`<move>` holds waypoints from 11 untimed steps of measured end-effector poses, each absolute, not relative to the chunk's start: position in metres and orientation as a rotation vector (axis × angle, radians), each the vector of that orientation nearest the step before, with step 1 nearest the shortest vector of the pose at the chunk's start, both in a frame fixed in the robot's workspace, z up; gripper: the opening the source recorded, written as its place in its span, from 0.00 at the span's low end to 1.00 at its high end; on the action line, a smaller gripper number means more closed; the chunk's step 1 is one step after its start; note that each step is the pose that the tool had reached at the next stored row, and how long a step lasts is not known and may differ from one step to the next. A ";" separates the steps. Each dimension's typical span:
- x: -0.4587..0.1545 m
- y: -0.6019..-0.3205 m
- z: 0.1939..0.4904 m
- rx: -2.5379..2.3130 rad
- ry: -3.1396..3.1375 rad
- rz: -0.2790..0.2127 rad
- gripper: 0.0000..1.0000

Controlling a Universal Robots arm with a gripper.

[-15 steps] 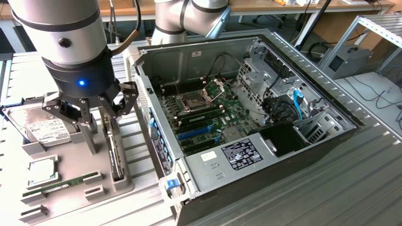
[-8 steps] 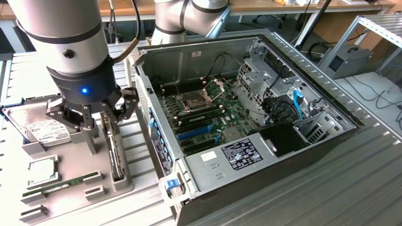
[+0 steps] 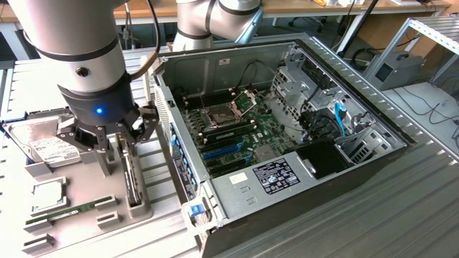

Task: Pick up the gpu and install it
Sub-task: 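Pick up the gpu and move the gpu toward the slot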

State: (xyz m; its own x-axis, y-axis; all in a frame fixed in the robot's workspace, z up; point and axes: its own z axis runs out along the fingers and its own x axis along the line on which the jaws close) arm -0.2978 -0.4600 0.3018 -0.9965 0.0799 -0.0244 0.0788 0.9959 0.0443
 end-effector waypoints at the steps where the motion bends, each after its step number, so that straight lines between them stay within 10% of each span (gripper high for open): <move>1: -0.298 -0.460 0.299 0.124 3.112 0.068 0.42; 11: -0.298 -0.460 0.277 0.132 3.112 0.067 0.42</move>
State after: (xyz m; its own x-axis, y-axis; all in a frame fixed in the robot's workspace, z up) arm -0.2978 -0.4599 0.2765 -0.9961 0.0854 -0.0244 0.0842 0.9955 0.0443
